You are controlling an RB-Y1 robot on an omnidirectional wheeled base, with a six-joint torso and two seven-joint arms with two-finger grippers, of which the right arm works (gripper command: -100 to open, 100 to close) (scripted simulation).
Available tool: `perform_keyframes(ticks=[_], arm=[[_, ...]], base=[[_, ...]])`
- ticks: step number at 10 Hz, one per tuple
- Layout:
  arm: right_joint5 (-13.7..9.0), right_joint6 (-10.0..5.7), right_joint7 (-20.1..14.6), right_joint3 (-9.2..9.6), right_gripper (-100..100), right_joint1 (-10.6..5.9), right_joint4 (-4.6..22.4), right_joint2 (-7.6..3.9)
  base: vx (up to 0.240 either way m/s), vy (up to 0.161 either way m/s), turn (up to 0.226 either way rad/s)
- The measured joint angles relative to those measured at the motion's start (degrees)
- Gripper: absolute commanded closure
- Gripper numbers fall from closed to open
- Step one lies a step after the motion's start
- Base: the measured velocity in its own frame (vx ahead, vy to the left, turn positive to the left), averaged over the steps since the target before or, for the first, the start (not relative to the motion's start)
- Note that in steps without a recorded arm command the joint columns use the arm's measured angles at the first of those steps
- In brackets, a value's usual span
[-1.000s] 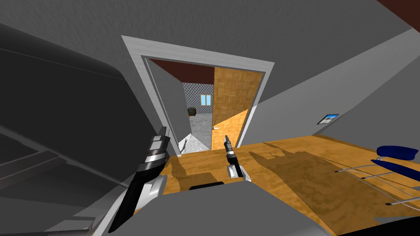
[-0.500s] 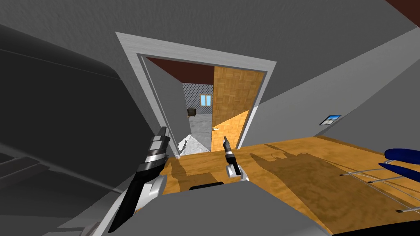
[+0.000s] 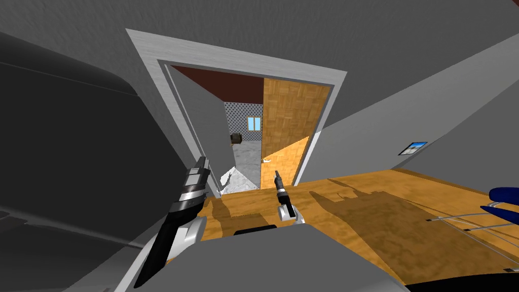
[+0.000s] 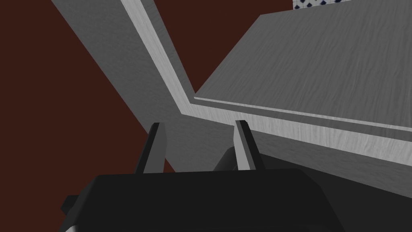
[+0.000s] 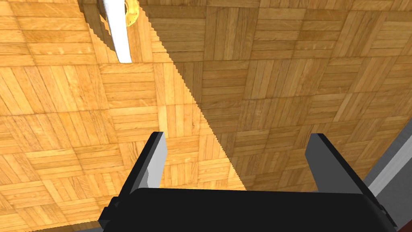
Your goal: Push the door open
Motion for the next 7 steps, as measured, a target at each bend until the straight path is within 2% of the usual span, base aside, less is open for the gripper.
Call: perform_keyframes(ticks=[2, 4, 7], arm=[[-0.42, -0.57, 0.06, -0.09, -100, -1.98, 4.27, 0.34], [-0.68, -0.51, 0.12, 0.18, -100, -2.38, 6.45, 0.68], [-1.13, -1.06, 0.16, 0.01, -100, -4.6, 10.83, 1.01]], base=[[0.09, -0.042, 0.004], [0.092, -0.035, 0.003], [0.07, -0.02, 0.003]])
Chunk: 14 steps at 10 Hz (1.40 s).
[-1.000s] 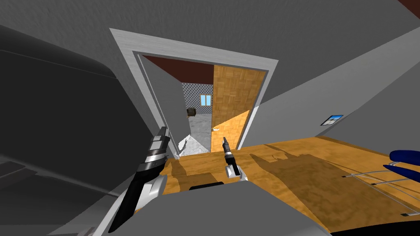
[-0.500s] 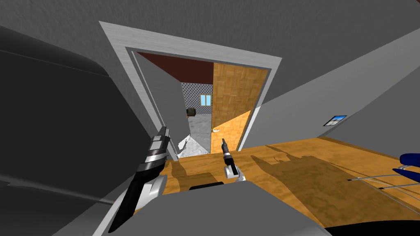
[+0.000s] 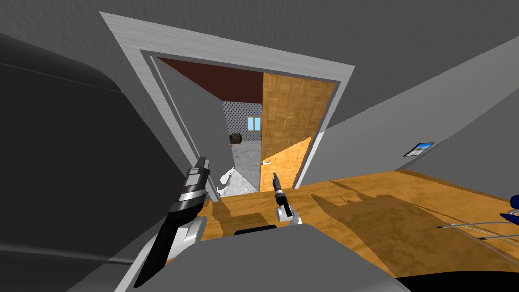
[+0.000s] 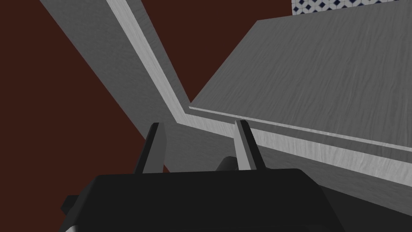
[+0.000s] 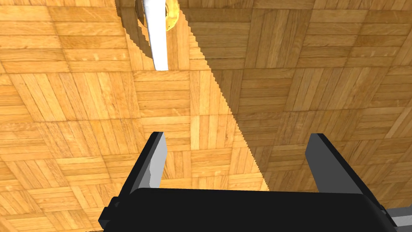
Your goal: Push the door open
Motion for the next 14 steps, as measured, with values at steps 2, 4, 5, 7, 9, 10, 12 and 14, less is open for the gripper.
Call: perform_keyframes(ticks=[2, 4, 5, 7, 9, 10, 12, 14], arm=[[-0.31, -0.35, 0.02, 0.05, -100, -1.18, 3.08, 0.43], [-0.62, -0.83, 0.12, 0.04, -100, -2.55, 6.29, 0.94], [-0.74, -0.67, 0.22, 0.09, -100, -2.91, 7.15, 1.22], [-1.0, -1.02, 0.26, 0.1, -100, -4.03, 9.91, 1.69], [-1.21, -0.96, 0.25, 0.26, -100, -4.51, 11.64, 2.16], [-1.28, -1.04, 0.37, 0.26, -100, -4.79, 12.41, 2.44], [-1.5, -1.41, 0.34, 0.2, -100, -5.85, 14.63, 2.75], [-1.71, -1.39, 0.28, 0.23, -100, -6.66, 16.4, 3.14]], base=[[0.105, -0.044, 0.002], [0.1, -0.04, 0.006], [0.092, -0.023, 0.001], [0.109, -0.027, 0.003], [0.081, -0.021, 0.003], [0.059, -0.009, 0.0], [0.085, -0.015, 0.003], [0.093, -0.023, 0.001]])
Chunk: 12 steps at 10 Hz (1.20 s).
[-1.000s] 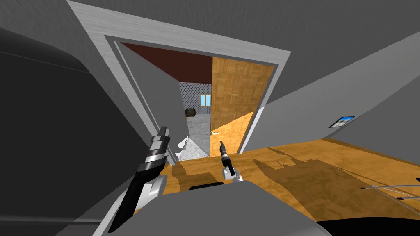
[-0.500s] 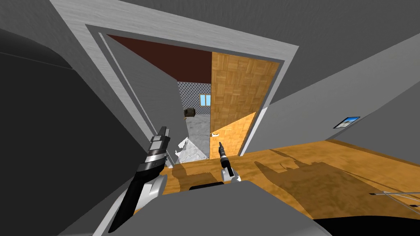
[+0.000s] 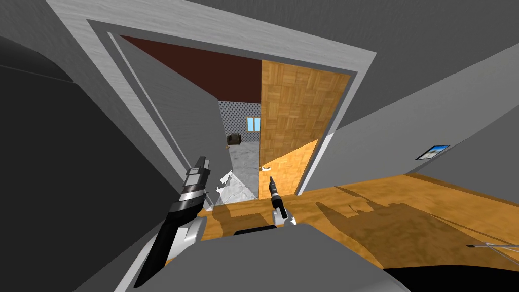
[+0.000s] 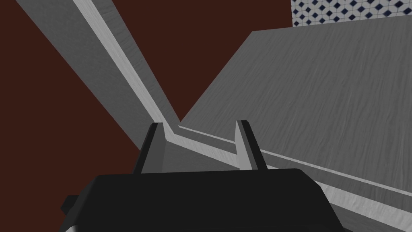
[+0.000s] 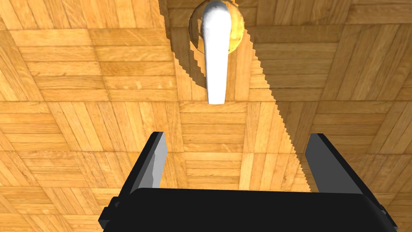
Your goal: Push the door open
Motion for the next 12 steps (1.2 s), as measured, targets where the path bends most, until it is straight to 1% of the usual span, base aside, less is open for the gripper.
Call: perform_keyframes(ticks=[1, 2, 4, 5, 6, 7, 9, 10, 11, 12], arm=[[-0.11, -0.17, 0.13, -0.04, -100, -0.5, 1.11, 0.42], [-0.12, -0.21, 0.18, -0.04, -100, -0.55, 1.23, 0.47], [-0.13, 0.03, 0.08, -0.1, -100, -0.07, 0.61, -1.72], [-0.15, 0.07, 0.07, -0.18, -100, 0.05, 0.46, -2.34], [-0.2, 0.14, 0.14, -0.31, -100, -0.07, 0.49, -2.69], [-0.28, -0.08, 0.12, -0.46, -100, -0.38, 1.07, -2.87], [-0.39, -0.55, 0.01, -0.7, -100, -0.71, 1.82, -2.52], [-0.41, -0.5, -0.09, -0.76, -100, -0.58, 1.65, -1.89], [-0.5, -1.09, -0.12, -0.94, -100, -1.13, 2.92, -0.88], [-0.51, -1.3, -0.13, -0.96, 100, -1.22, 3.1, -0.76]], base=[[0.044, -0.013, 0.004], [0.1, 0.0, 0.027], [0.19, 0.006, 0.023], [0.187, 0.006, 0.021], [0.219, 0.011, 0.028], [0.223, 0.005, 0.024], [0.191, 0.013, 0.021], [0.203, 0.019, 0.024], [0.09, 0.017, 0.006], [-0.013, -0.003, -0.006]])
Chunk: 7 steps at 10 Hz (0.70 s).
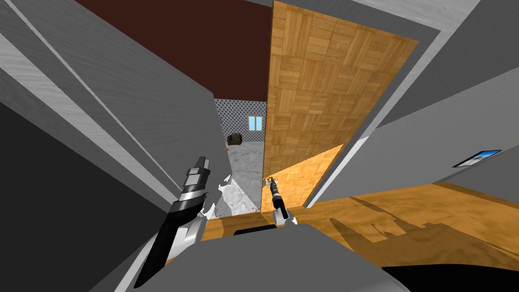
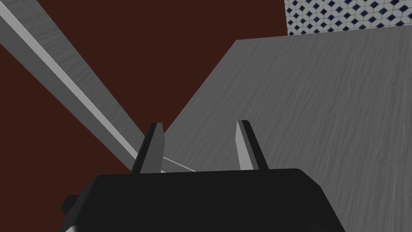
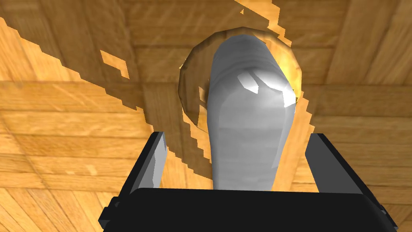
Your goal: Push the door open
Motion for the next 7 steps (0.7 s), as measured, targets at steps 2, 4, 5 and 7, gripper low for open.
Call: perform_keyframes(ticks=[2, 4, 5, 7], arm=[[0.0, 0.09, -0.06, -0.01, 100, -0.15, -0.32, -0.21], [0.0, 0.24, 0.0, -0.02, 100, -0.24, -0.34, -0.17], [-0.01, 0.24, 0.0, -0.02, 100, -0.23, -0.34, -0.17], [-0.23, -0.49, -0.07, -0.32, 100, -0.93, 1.61, -0.52]], base=[[-0.022, -0.009, 0.012], [0.0, 0.0, 0.0], [0.0, 0.0, 0.0], [0.123, 0.038, -0.013]])
